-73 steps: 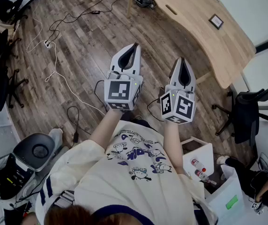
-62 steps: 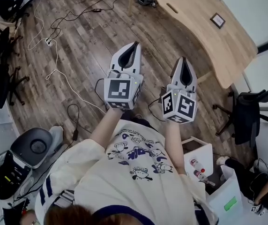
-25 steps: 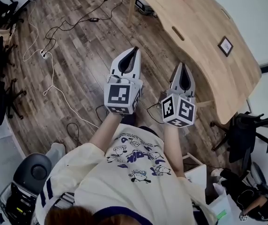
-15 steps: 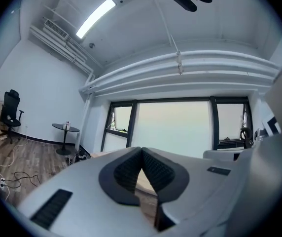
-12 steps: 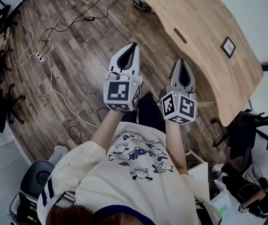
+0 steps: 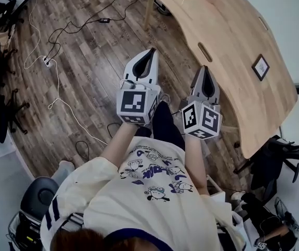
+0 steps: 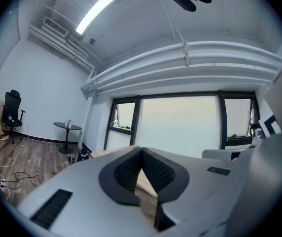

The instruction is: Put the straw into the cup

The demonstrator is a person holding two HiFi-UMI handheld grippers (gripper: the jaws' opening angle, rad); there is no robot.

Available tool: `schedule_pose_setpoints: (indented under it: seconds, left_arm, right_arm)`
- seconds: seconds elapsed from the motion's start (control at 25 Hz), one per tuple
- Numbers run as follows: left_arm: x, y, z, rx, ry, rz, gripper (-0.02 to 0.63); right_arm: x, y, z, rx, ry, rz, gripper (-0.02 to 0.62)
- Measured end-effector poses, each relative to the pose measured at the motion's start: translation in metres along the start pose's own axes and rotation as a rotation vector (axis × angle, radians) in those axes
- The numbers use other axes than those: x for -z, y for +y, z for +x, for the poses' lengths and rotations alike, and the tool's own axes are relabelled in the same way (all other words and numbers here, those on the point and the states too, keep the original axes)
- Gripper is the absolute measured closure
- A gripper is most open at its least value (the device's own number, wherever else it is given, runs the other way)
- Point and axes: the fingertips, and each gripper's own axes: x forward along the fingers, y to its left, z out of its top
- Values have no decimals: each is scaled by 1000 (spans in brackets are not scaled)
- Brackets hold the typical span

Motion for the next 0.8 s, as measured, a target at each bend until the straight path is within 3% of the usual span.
schedule_pose_setpoints:
  seconds: [0.8]
  left_arm:
    - [-17,-4,166,-50,-9,1,586]
  right_arm:
    - [-27,-66,152,-75,-1,18,598]
